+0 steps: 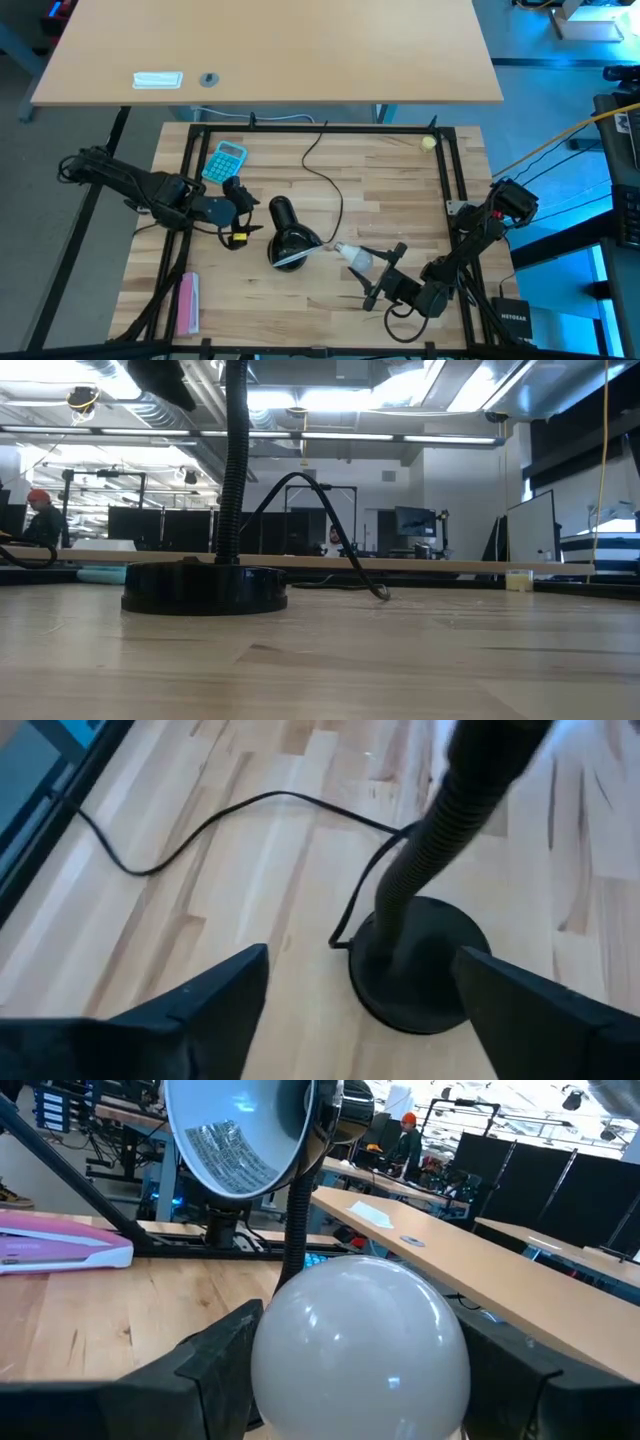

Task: Screw lightbulb
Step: Insert the lightbulb into the black lamp

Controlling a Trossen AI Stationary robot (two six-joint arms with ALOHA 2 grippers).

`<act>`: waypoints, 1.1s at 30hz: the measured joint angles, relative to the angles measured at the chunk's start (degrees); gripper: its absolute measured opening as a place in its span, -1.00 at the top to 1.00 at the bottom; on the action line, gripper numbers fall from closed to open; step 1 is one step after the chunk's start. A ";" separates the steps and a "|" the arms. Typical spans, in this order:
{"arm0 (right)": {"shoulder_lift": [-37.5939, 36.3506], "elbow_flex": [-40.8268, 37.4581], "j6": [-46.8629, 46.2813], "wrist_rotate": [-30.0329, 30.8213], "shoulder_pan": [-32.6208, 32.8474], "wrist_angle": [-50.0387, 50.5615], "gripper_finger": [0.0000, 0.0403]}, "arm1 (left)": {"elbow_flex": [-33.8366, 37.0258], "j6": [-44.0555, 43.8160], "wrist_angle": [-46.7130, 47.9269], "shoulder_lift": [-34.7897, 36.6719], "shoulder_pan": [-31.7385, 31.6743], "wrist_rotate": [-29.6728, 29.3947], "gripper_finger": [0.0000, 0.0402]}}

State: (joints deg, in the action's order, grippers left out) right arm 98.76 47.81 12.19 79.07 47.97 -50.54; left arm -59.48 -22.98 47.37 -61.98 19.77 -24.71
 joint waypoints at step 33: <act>0.00 0.02 0.09 0.83 0.00 -0.99 -0.32 | 0.00 -3.76 -1.73 -0.02 -0.37 3.73 -0.96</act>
State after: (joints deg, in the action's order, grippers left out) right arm 98.76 47.83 12.28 79.89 47.97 -51.53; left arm -59.48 -26.74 45.65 -62.00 19.40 -20.98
